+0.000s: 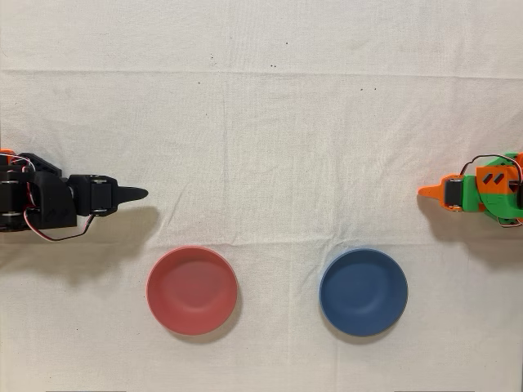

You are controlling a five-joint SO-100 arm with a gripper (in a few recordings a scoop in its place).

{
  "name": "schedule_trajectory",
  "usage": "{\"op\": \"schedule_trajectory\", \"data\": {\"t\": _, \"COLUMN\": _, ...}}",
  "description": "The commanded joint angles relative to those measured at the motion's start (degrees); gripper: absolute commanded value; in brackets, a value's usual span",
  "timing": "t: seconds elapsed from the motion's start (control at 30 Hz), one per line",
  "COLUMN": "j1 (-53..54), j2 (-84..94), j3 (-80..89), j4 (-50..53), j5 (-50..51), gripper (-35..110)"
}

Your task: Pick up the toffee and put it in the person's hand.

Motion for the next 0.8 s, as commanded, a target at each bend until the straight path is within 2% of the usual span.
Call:
{"op": "schedule_trajectory", "data": {"t": 0.0, "j1": -0.53, "j2": 3.87, "j3": 0.70, "j4": 0.44, "j5": 0.97, "gripper": 0}}
{"op": "schedule_trajectory", "data": {"t": 0.77, "j1": -0.53, "j2": 3.87, "j3": 7.82, "j4": 0.00, "j5": 0.09, "gripper": 0}}
